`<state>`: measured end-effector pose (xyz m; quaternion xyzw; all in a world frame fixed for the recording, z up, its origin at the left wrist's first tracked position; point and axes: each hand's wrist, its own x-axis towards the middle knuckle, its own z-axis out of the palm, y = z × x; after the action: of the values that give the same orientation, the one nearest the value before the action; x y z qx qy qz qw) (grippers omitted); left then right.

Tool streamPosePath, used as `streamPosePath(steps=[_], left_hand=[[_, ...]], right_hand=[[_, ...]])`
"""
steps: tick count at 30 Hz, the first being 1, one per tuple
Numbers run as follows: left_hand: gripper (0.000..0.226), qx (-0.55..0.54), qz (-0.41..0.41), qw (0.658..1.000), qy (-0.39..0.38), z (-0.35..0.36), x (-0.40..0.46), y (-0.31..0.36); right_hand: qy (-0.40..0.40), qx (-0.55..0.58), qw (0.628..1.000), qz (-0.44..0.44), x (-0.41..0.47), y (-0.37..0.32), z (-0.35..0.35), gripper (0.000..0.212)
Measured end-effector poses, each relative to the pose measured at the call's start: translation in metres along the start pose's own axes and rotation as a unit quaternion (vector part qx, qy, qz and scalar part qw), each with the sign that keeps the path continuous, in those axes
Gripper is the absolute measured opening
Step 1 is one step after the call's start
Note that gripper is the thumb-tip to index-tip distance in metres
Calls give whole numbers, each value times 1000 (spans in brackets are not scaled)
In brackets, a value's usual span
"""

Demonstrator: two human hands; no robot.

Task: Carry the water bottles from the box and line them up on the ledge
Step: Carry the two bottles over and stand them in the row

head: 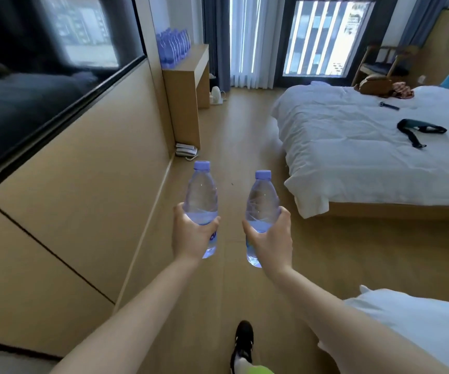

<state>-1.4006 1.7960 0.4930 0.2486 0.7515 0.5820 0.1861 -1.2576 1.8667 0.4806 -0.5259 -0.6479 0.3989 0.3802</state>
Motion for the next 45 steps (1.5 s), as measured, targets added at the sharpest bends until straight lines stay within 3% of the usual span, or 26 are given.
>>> streamPosePath(steps=[4, 8, 11, 14, 18, 21, 26, 32, 39, 45], left_hand=[[64, -2, 5, 1000, 24, 31, 87, 24], [57, -17, 30, 998, 46, 56, 172, 53], [59, -33, 35, 999, 6, 74, 232, 72], [47, -30, 48, 998, 3, 102, 295, 77], [33, -69, 32, 995, -70, 146, 384, 77], [41, -76, 54, 995, -20, 177, 460, 80], [41, -66, 28, 992, -101, 224, 597, 107], [47, -40, 52, 991, -114, 292, 708, 131], [54, -44, 41, 996, -68, 405, 830, 125], [62, -40, 25, 999, 18, 497, 943, 151]], right_hand=[[-14, 18, 1000, -20, 102, -14, 30, 63], [-32, 21, 998, -50, 200, -41, 48, 82], [-32, 35, 997, -69, 257, -57, 63, 82], [-34, 55, 995, -72, 314, -62, 85, 81], [-30, 60, 995, -68, 396, -64, 130, 85], [-19, 59, 996, -65, 467, -67, 167, 86], [26, 69, 997, -40, 596, -93, 217, 81], [56, 72, 996, -22, 722, -101, 246, 78], [54, 67, 996, -15, 888, -70, 281, 79], [26, 34, 999, -33, 1044, -78, 294, 84]])
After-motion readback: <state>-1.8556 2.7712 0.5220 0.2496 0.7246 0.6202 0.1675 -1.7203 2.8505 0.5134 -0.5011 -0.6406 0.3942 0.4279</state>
